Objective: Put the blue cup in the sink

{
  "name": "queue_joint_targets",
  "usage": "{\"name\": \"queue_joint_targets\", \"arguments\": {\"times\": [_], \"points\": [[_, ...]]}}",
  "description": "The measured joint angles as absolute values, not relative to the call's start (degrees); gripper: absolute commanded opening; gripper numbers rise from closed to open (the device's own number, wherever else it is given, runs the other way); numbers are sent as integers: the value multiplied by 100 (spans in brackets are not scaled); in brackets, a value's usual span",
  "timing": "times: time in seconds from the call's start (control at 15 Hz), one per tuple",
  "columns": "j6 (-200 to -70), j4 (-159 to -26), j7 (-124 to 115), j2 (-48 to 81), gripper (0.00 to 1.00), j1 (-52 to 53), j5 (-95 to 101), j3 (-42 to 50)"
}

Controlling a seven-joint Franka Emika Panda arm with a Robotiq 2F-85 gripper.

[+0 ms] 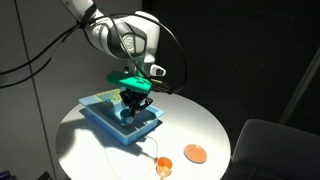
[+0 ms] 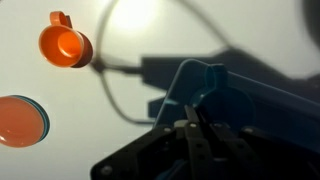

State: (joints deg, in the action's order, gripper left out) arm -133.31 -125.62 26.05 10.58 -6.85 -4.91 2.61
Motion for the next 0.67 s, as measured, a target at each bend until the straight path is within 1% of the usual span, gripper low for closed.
{"name": "queue_joint_targets", "arguments": {"times": [0.33, 0.67], "points": [[-13321, -12508, 2605, 967, 1, -674, -491, 188], [-13148, -12752, 2605, 616, 1, -566, -448, 148]]}}
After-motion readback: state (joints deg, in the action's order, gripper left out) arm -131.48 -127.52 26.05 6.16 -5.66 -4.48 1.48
